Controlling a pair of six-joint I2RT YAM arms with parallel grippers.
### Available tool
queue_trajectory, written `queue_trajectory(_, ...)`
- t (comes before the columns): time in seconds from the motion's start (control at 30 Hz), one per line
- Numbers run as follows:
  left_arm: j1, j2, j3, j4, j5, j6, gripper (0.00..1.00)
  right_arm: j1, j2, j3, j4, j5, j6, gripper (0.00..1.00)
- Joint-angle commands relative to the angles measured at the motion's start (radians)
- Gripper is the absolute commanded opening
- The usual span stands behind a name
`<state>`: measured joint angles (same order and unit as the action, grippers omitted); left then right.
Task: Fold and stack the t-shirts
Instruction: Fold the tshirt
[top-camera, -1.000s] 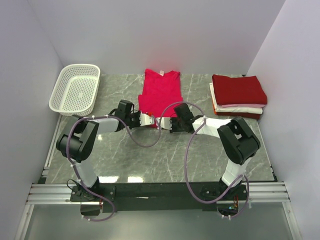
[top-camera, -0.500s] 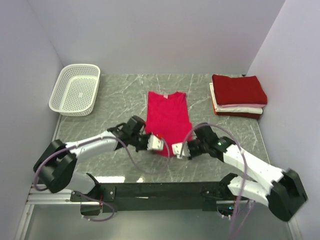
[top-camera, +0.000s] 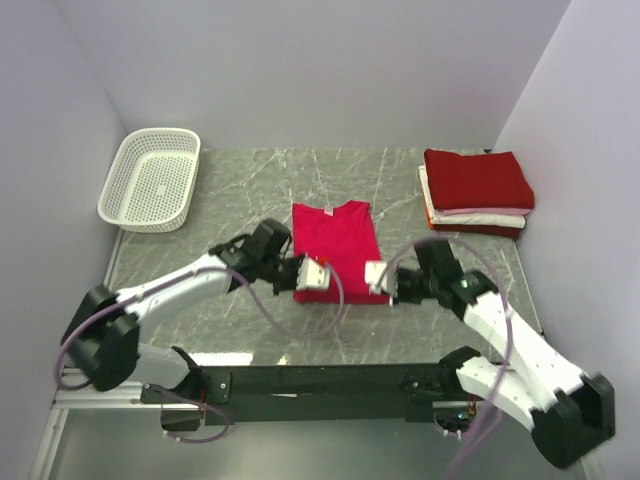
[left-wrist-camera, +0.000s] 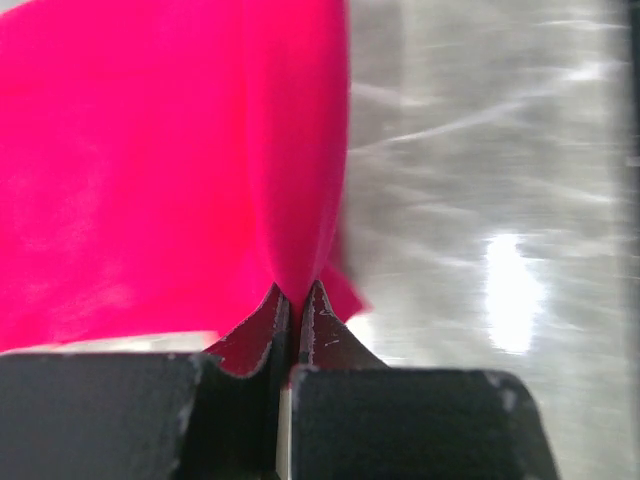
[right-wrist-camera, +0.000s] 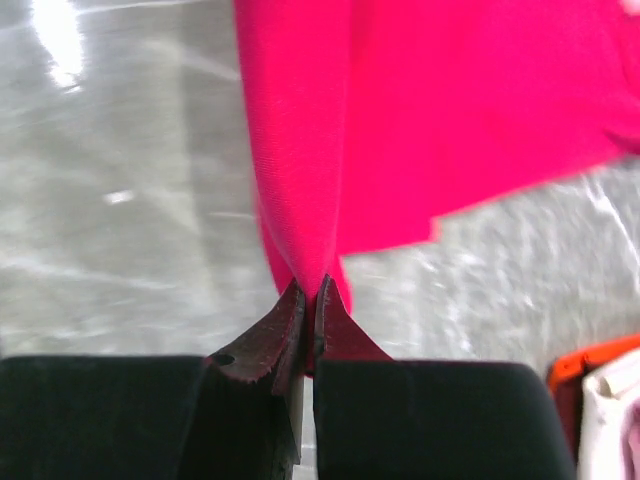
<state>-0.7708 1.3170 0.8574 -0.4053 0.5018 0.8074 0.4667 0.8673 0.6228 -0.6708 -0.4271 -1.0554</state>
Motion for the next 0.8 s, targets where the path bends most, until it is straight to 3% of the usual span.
queue_trajectory(0.0, 0.123, 0.121, 0.132, -0.006, 0.049, 0.108, 0.0, -0.11, 0.186, 0.186, 0.126, -0.013, 0.066, 0.0)
queue_trajectory(0.2, 0.287, 0.348, 0.403, 0.017, 0.133, 0.148, 0.0, -0.158, 0.506, 0.455, 0.229, 0.017, 0.155, 0.0)
queue_trajectory(0.37, 0.36, 0.565, 0.603, 0.011, 0.156, 0.144, 0.0, -0.191, 0.728, 0.678, 0.243, 0.036, 0.209, 0.0)
queue_trajectory(0.63, 0.429, 0.749, 0.732, 0.054, 0.162, 0.073, 0.01, -0.2, 0.996, 0.916, 0.243, 0.056, 0.25, 0.0)
queue_trajectory(0.73, 0.432, 0.78, 0.755, 0.089, 0.138, 0.02, 0.09, -0.198, 1.039, 0.937, 0.266, 0.091, 0.27, 0.01)
queue_trajectory(0.77, 0.432, 0.784, 0.761, 0.111, 0.103, -0.009, 0.24, -0.2, 1.047, 0.939, 0.276, 0.105, 0.284, 0.04)
